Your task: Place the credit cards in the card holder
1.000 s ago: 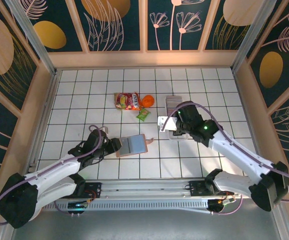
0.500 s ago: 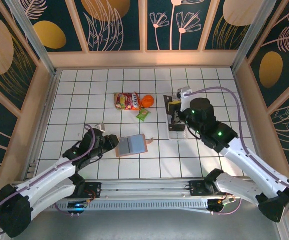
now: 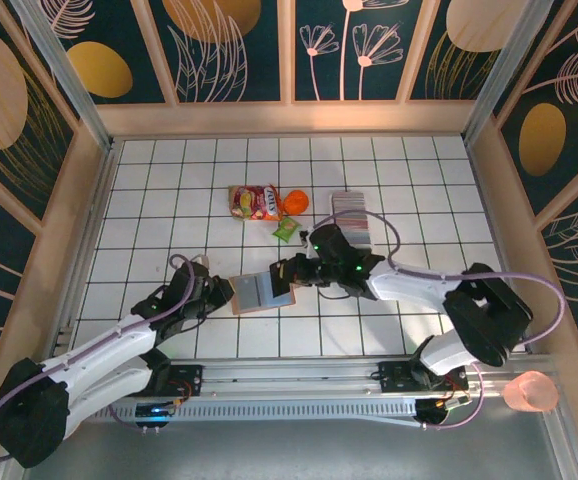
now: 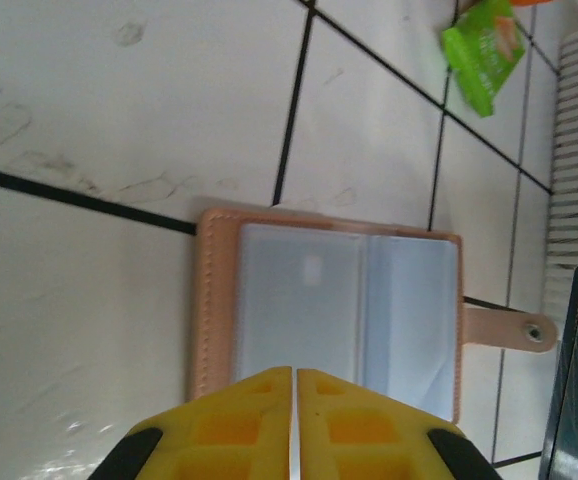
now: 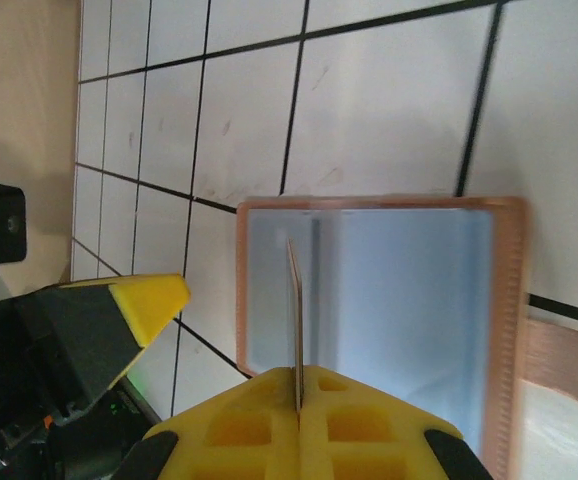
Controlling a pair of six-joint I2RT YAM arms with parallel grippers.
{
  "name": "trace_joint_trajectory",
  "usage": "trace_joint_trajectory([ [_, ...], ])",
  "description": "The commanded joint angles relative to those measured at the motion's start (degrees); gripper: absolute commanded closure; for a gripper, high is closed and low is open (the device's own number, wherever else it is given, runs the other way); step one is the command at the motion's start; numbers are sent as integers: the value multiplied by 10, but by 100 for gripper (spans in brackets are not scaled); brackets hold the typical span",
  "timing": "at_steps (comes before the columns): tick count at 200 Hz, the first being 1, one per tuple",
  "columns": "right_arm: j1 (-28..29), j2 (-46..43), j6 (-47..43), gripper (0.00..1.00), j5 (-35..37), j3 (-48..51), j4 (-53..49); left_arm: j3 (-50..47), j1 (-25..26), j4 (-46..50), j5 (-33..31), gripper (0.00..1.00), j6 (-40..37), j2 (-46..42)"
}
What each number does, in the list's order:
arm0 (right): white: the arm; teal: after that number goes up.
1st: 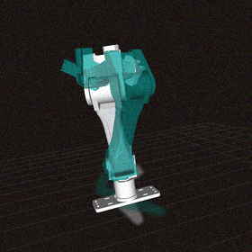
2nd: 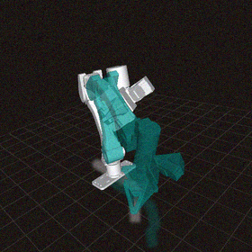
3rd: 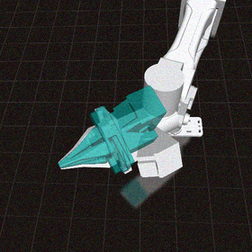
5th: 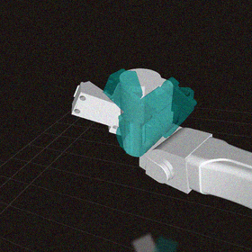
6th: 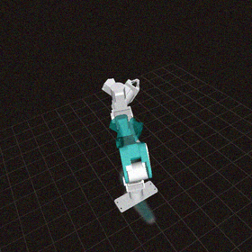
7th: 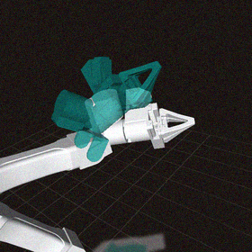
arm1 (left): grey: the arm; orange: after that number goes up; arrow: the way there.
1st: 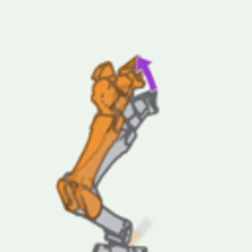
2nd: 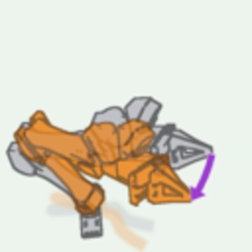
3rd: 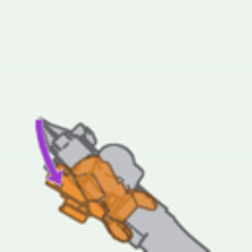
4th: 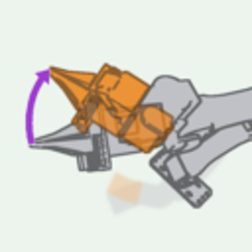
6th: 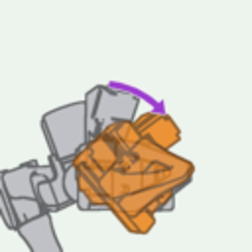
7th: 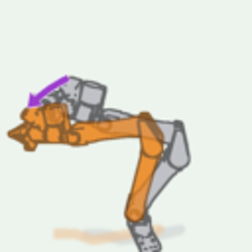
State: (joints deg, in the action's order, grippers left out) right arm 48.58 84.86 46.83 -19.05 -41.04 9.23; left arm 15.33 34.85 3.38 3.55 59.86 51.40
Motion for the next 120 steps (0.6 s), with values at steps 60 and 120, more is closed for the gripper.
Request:
trace_joint_trajectory([
  [60,22,88,20,100,0,-53,43,-14,3,-50,-3,90,24,41],
  [120,38,118,25,100,18,-69,36,-23,3,-67,-18,90,27,43],
])
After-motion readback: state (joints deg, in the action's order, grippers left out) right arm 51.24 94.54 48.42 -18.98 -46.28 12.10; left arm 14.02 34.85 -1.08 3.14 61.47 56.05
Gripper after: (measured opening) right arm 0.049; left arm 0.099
